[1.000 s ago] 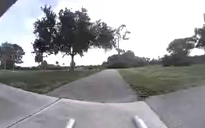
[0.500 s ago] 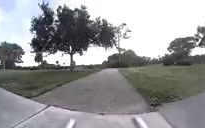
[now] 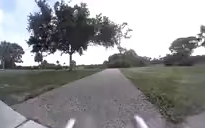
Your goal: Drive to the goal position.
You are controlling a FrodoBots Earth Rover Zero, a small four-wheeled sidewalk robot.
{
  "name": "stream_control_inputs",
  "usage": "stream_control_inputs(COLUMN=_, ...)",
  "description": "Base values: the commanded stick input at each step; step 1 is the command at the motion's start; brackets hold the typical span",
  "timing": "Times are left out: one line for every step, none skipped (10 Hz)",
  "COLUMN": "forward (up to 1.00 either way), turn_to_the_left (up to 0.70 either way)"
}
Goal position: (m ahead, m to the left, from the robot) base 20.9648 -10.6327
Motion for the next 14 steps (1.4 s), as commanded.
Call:
stream_control_inputs(forward=0.85, turn_to_the_left=-0.02)
stream_control_inputs(forward=0.85, turn_to_the_left=-0.21)
stream_control_inputs(forward=0.85, turn_to_the_left=-0.17)
stream_control_inputs(forward=0.85, turn_to_the_left=-0.10)
stream_control_inputs(forward=0.85, turn_to_the_left=0.00)
stream_control_inputs(forward=0.85, turn_to_the_left=0.00)
stream_control_inputs(forward=0.85, turn_to_the_left=0.00)
stream_control_inputs(forward=0.85, turn_to_the_left=0.00)
stream_control_inputs(forward=0.85, turn_to_the_left=0.00)
stream_control_inputs(forward=0.85, turn_to_the_left=0.00)
stream_control_inputs(forward=0.85, turn_to_the_left=0.00)
stream_control_inputs(forward=0.85, turn_to_the_left=0.00)
stream_control_inputs(forward=0.85, turn_to_the_left=0.00)
stream_control_inputs(forward=0.85, turn_to_the_left=0.00)
